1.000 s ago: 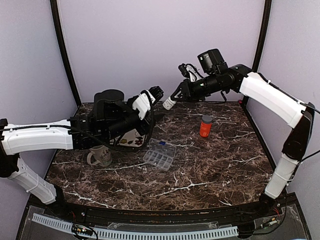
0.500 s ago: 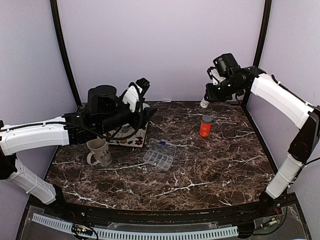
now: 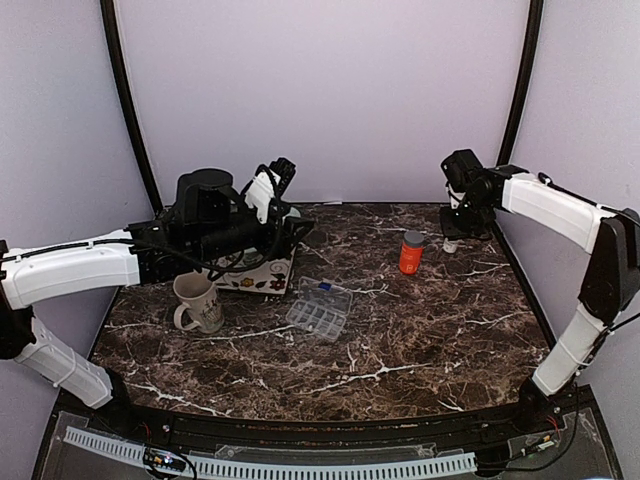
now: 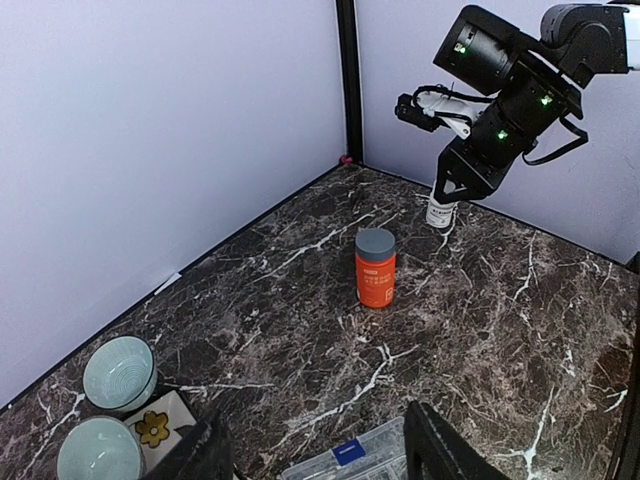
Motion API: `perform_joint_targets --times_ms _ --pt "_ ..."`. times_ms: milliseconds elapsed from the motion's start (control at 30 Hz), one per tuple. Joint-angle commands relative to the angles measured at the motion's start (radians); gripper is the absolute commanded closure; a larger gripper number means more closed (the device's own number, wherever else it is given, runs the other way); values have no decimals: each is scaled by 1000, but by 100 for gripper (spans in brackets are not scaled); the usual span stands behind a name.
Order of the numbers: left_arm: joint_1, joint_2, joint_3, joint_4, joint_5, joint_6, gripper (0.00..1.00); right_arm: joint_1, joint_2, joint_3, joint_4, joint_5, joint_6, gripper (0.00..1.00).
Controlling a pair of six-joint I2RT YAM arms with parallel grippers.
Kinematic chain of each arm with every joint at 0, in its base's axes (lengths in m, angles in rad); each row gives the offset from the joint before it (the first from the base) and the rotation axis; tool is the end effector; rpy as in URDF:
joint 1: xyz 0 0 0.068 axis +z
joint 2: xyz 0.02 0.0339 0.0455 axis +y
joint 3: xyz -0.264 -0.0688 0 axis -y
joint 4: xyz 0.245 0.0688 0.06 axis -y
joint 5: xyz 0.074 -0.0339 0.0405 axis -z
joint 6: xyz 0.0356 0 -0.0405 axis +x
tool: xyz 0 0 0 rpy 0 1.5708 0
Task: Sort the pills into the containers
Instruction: Place the pill bottle at the center of the board.
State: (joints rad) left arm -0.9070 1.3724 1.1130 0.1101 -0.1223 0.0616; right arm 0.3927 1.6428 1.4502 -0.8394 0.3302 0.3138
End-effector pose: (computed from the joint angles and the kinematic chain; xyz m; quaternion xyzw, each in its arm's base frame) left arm 0.2057 -0.2559 0.3512 0.3169 0.6880 -0.2249 0.6129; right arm 0.3243 0.1218 0.2964 0.0062 0.9518 -0.0578 0.3011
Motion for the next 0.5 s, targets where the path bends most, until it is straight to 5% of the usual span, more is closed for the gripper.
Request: perform_joint_targets --times_ms 0,467 --pt "10 5 13 -15 40 -28 39 -26 15 -69 103 14 -1 100" --pt "14 6 8 -23 56 -42 39 -71 174 -70 260 -15 -11 100"
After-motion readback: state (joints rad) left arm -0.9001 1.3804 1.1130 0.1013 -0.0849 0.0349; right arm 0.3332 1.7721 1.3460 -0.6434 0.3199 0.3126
